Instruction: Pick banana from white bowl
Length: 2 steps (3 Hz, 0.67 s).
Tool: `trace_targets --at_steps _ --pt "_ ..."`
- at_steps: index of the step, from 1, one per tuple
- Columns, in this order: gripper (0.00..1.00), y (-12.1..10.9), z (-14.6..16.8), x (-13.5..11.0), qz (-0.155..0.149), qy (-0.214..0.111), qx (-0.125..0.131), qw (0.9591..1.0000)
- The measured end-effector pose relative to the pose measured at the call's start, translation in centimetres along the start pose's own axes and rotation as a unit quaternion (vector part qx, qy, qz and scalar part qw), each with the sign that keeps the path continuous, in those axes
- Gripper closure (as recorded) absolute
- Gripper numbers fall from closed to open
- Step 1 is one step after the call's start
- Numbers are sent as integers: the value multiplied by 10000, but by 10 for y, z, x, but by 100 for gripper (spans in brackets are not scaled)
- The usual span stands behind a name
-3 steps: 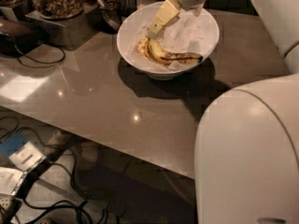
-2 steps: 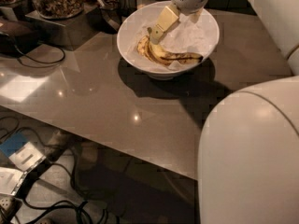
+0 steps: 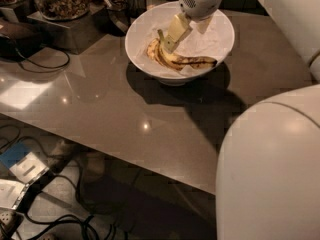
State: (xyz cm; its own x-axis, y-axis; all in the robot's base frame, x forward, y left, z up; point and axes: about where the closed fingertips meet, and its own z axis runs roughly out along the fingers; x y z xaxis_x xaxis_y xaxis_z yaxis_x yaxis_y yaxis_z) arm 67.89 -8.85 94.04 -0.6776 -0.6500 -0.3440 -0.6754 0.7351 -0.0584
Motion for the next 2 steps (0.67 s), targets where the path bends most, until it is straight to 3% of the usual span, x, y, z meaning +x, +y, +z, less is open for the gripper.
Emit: trace_targets --at_steps 2 --pt "33 6 9 5 -75 143 119 9998"
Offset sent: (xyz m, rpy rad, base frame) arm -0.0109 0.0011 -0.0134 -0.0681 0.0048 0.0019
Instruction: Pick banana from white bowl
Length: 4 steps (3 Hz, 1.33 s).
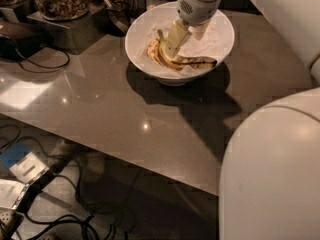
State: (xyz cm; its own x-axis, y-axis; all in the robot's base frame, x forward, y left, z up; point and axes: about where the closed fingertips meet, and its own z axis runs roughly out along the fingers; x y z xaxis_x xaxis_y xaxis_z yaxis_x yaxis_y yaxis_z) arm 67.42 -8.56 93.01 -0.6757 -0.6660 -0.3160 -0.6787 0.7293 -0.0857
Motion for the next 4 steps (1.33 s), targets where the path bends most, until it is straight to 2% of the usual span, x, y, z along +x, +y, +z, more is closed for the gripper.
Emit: trace_targets --at_steps 1,4 --pt "42 3 7 2 -21 91 57 9999" --pt "44 2 18 4 -22 237 131 9996"
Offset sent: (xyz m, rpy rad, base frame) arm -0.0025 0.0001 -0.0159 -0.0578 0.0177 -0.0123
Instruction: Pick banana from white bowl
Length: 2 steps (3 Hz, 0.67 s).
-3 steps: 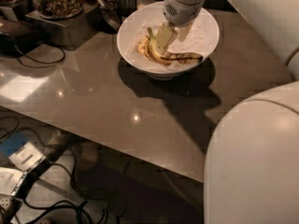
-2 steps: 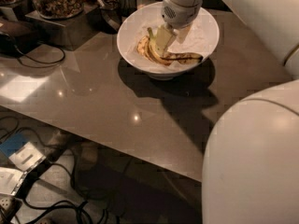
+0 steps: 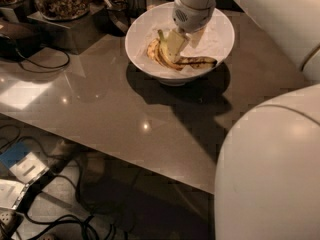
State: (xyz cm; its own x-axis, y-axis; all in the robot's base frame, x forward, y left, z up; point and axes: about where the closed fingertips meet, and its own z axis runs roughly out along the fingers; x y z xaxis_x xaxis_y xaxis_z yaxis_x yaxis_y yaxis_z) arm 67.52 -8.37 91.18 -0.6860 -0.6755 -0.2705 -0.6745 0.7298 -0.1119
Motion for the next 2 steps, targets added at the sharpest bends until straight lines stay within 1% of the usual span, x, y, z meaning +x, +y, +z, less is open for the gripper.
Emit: trace_targets --at_steps 2 --pt "48 1 14 1 -11 146 9 9999"
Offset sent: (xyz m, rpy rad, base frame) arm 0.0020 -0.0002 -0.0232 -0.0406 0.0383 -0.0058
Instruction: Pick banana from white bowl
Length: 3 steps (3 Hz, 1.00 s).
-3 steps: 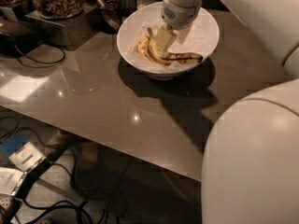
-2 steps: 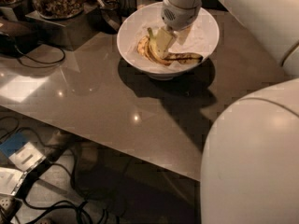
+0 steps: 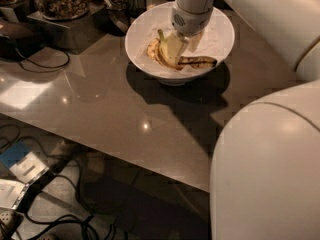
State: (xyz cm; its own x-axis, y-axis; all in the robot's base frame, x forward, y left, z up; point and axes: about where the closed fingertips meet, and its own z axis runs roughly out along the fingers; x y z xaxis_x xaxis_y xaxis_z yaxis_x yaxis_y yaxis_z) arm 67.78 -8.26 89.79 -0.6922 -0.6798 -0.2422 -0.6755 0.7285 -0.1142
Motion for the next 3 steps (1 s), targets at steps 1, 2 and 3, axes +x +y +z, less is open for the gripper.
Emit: trace_targets --at_steps 1,2,3 --pt "51 0 6 1 4 57 -2 10000" --pt "52 1 11 2 8 98 -18 10000" --pt "54 1 21 4 19 149 -70 9999"
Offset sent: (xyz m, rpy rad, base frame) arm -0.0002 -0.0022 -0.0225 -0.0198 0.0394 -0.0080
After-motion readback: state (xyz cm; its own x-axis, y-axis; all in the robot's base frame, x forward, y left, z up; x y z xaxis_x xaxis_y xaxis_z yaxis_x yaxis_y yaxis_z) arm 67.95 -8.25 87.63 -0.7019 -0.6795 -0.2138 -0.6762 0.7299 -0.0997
